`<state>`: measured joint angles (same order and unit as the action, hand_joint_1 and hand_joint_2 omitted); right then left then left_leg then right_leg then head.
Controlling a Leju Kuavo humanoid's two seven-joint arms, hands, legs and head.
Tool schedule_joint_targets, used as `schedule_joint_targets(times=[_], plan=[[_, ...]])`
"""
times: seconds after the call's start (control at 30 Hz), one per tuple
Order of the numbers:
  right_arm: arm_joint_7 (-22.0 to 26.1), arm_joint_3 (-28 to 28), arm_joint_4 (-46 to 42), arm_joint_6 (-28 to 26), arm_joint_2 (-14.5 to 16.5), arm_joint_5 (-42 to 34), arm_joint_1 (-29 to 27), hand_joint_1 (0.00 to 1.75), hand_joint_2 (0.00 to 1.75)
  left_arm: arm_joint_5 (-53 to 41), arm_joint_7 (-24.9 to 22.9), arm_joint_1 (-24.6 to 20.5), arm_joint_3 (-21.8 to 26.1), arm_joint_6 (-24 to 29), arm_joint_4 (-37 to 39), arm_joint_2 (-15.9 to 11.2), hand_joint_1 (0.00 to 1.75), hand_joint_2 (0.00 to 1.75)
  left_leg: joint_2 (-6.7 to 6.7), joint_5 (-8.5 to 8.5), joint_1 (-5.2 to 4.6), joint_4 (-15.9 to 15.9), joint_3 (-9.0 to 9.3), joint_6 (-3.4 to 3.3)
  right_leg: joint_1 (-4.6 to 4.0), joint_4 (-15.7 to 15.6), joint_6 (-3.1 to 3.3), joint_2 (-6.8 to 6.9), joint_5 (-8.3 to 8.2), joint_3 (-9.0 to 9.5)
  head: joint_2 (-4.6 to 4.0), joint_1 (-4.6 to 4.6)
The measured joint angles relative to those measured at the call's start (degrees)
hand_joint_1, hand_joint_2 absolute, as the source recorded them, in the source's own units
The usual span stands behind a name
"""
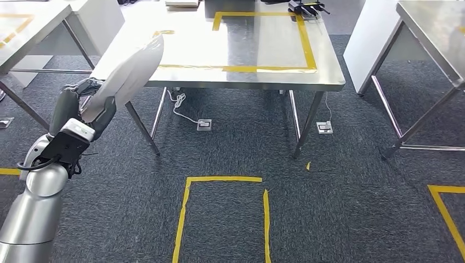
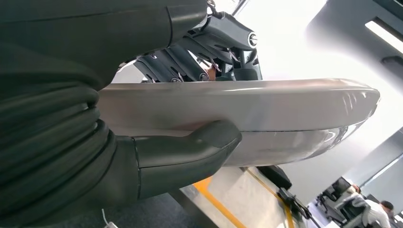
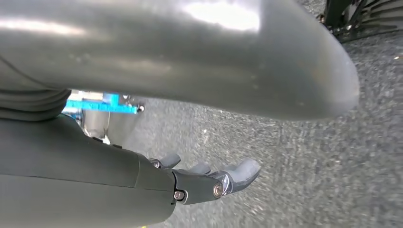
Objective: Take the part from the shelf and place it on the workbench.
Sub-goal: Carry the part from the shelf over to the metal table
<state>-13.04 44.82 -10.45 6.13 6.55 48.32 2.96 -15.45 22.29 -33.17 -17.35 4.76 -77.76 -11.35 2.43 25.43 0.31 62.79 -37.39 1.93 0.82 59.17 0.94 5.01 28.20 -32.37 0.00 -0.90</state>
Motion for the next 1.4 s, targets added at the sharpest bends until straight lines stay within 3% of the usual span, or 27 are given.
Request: schedule_joint_targets(times=[0.07, 0.13, 0.27, 0.3, 0.37, 0.5, 0.57, 0.63, 0.67, 0.73, 0.8, 0.87, 0.9, 0.93, 1.0, 1.07, 1.1, 1.13, 1.2, 1.23, 1.27, 1.33, 1.37, 1.4], plan=[[0.09, 0.45, 0.00, -0.02, 0.03, -0.90, 0.14, 0.00, 0.00, -0.01, -0.01, -0.10, -0.01, 0.08, -0.03, -0.12, 1.75, 1.75, 1.18, -0.42, -0.43, -3.37, 1.83, -0.79, -0.28, 0.08, -0.57, 0.86, 0.26, 0.14, 0.00, 0.08], [0.08, 1.11, 0.00, -0.08, 0.04, -1.78, 0.30, 0.00, 0.00, -0.04, -0.02, 0.02, 0.03, 0.22, -0.11, -0.46, 1.75, 1.75, 0.42, -0.53, -0.54, -3.72, 2.00, -1.45, -0.43, -0.28, -1.03, 1.68, 0.27, 0.41, 0.00, 0.13], [-0.38, 2.21, 0.00, -0.20, 0.07, -2.30, 0.54, 0.00, 0.00, -0.13, 0.03, 0.13, 0.05, 0.43, -0.21, -0.48, 1.75, 1.75, -0.21, -0.90, -0.45, -4.62, 2.63, -1.79, -0.65, -1.35, 0.84, 1.99, 0.01, 1.10, 0.00, 0.54], [-0.36, 2.40, 0.00, -0.22, 0.06, -2.31, 0.64, 0.00, 0.00, -0.13, -0.01, 0.23, 0.06, 0.46, -0.19, -0.51, 1.75, 1.75, -0.25, -0.81, -0.49, -4.56, 2.62, -1.92, -0.65, -1.39, 0.86, 1.99, 0.01, 1.15, 0.00, 0.58], [-0.33, 2.65, 0.00, -0.21, 0.05, -2.30, 0.65, 0.00, 0.00, -0.13, -0.03, 0.42, 0.07, 0.51, -0.16, -0.56, 1.75, 1.75, -0.18, -0.68, -0.55, -4.43, 2.56, -2.12, -0.59, -1.51, 0.47, 1.90, -0.12, 1.17, 0.00, 0.60], [-0.34, 2.86, 0.00, -0.16, 0.07, -2.28, 0.55, 0.00, 0.00, -0.13, -0.02, 0.50, 0.05, 0.55, -0.16, -0.66, 1.75, 1.75, 0.14, -0.62, -0.71, -4.32, 2.45, -2.27, -0.38, -1.76, -1.24, 1.55, -0.39, 1.17, 0.00, 0.57], [-0.34, 3.05, 0.00, -0.16, 0.07, -2.29, 0.48, 0.00, 0.00, -0.13, -0.02, 0.51, 0.05, 0.55, -0.16, -0.75, 1.75, 1.75, 0.21, -0.52, -0.83, -4.24, 2.29, -2.39, -0.27, -1.93, -1.70, 1.49, -0.50, 1.29, -0.01, 0.57], [-0.43, 3.34, 0.00, -0.17, 0.17, -2.41, 0.46, 0.00, 0.00, -0.14, -0.05, 0.53, 0.07, 0.57, -0.25, -0.90, 1.75, 1.75, 0.04, -0.44, -0.93, -4.75, 2.47, -3.02, -0.11, -2.50, -2.28, 1.76, -0.65, 1.82, -0.01, 0.54], [-0.62, 3.48, 0.00, -0.19, 0.22, -2.50, 0.47, 0.00, 0.00, -0.15, -0.06, 0.51, 0.07, 0.60, -0.35, -0.89, 1.75, 1.75, -0.10, -0.62, -0.83, -5.42, 2.90, -3.33, 0.00, -2.65, -2.56, 1.25, -0.66, 2.13, 0.00, 0.56], [-0.97, 3.64, 0.00, -0.23, 0.27, -2.65, 0.42, 0.00, 0.00, -0.17, -0.11, 0.19, 0.04, 0.68, -0.47, -0.66, 1.75, 1.75, -0.45, -1.28, -0.31, -6.88, 4.07, -3.76, 0.06, -0.53, -2.77, -1.46, 0.63, 1.26, 0.00, 0.57], [-1.09, 3.73, 0.00, -0.26, 0.26, -2.68, 0.14, 0.00, 0.00, -0.27, -0.13, -0.03, 0.00, 0.79, -0.43, -0.05, 1.75, 1.75, -1.01, -1.43, -0.09, -7.26, 4.26, -3.83, 0.25, 6.26, -2.92, -4.10, 3.58, -2.50, 0.00, 0.57], [-1.19, 3.78, 0.00, -0.27, 0.25, -2.68, -0.16, 0.00, 0.00, -0.52, -0.10, 0.36, -0.07, 0.90, -0.43, 0.54, 1.75, 1.75, -1.76, -1.19, 0.02, -7.10, 4.22, -3.56, 0.53, 12.40, -3.20, -4.66, 5.02, -6.44, 0.00, 0.59], [-1.26, 3.79, 0.00, -0.27, 0.25, -2.67, -0.23, 0.00, 0.00, -0.66, -0.09, 0.60, -0.11, 0.95, -0.43, 0.77, 1.75, 1.75, -2.10, -0.99, 0.17, -6.87, 4.23, -3.25, 0.74, 12.70, -3.39, -4.67, 4.20, -7.13, 0.00, 0.59], [-1.33, 3.79, 0.00, -0.27, 0.25, -2.66, -0.26, 0.00, 0.00, -0.81, -0.08, 0.77, -0.15, 0.99, -0.45, 0.95, 1.75, 1.75, -2.39, -0.70, 0.42, -6.46, 4.22, -2.82, 1.03, 10.79, -3.65, -4.67, 2.43, -6.67, 0.00, 0.59], [-1.35, 3.79, 0.02, -0.26, 0.34, -2.59, -0.26, 0.00, 0.00, -1.13, -0.08, 0.89, -0.17, 1.08, -0.58, 1.21, 1.75, 1.75, -2.84, 0.32, 0.89, -5.01, 3.99, -1.55, 1.60, 4.15, -4.45, -4.89, -0.91, -3.98, 0.00, 0.67], [-1.17, 3.79, 0.05, -0.26, 0.51, -2.45, -0.26, 0.00, 0.00, -1.45, -0.14, 0.96, -0.17, 1.17, -0.85, 1.33, 1.75, 1.75, -3.25, 1.51, 1.00, -3.68, 3.59, -0.36, 1.68, 1.06, -3.93, -5.27, -1.26, -2.39, 0.00, 0.83], [-1.11, 3.79, 0.07, -0.26, 0.60, -2.36, -0.26, 0.00, 0.00, -1.55, -0.16, 1.00, -0.18, 1.23, -0.99, 1.39, 1.75, 1.75, -3.44, 1.87, 0.93, -3.48, 3.53, 0.04, 1.47, 1.38, -3.23, -5.42, -0.61, -2.38, 0.00, 0.89], [-1.05, 3.79, 0.07, -0.26, 0.60, -2.25, -0.25, 0.00, 0.00, -1.70, -0.20, 1.05, -0.19, 1.26, -1.15, 1.47, 1.75, 1.75, -3.55, 2.11, 1.05, -3.48, 3.63, 0.28, 1.42, 1.50, -2.37, -5.36, -0.34, -2.30, 0.00, 0.89], [-1.22, 3.79, 0.05, -0.26, 0.60, -2.09, -0.24, 0.00, 0.00, -2.01, -0.35, 1.10, -0.11, 1.28, -1.51, 1.54, 1.75, 1.75, -3.35, 2.55, 1.23, -2.92, 3.68, 0.68, 1.32, 1.51, -1.33, -5.30, 0.15, -1.72, 0.00, 0.74], [-1.32, 3.79, 0.05, -0.26, 0.60, -2.04, -0.24, 0.00, 0.00, -2.22, -0.44, 1.09, -0.06, 1.26, -1.69, 1.54, 1.75, 1.75, -3.13, 3.18, 1.25, -1.21, 2.87, 0.80, 1.28, 1.43, -0.85, -5.29, 0.43, -1.22, 0.00, 0.65], [-1.43, 3.79, 0.04, -0.26, 0.59, -1.99, -0.25, 0.00, 0.00, -2.39, -0.52, 1.11, -0.01, 1.23, -1.83, 1.52, 1.75, 1.75, -2.91, 4.12, 1.19, 1.71, 1.29, 0.86, 1.17, 1.33, -0.45, -5.28, 0.79, -0.63, 0.00, 0.51], [-1.51, 3.79, 0.04, -0.27, 0.58, -1.91, -0.28, 0.00, 0.00, -2.66, -0.62, 1.28, 0.01, 1.07, -1.92, 1.53, 1.75, 1.75, -2.73, 6.06, 0.97, 9.61, -3.83, 0.70, 0.82, 1.24, 0.11, -5.27, 1.69, 0.46, 0.00, 0.39], [-1.52, 3.79, 0.05, -0.27, 0.59, -1.88, -0.31, 0.00, 0.00, -2.75, -0.66, 1.47, 0.02, 0.98, -1.92, 1.54, 1.75, 1.75, -2.73, 6.07, 0.84, 12.35, -6.11, 0.46, 0.59, 1.21, 0.29, -5.29, 2.22, 1.06, 0.00, 0.37], [-1.52, 3.80, 0.05, -0.27, 0.60, -1.87, -0.35, 0.00, 0.00, -2.87, -0.69, 1.64, 0.02, 0.89, -1.91, 1.55, 1.75, 1.75, -2.73, 4.96, 0.66, 13.13, -7.51, 0.06, 0.36, 1.19, 0.40, -5.33, 2.80, 1.76, -0.01, 0.38]])
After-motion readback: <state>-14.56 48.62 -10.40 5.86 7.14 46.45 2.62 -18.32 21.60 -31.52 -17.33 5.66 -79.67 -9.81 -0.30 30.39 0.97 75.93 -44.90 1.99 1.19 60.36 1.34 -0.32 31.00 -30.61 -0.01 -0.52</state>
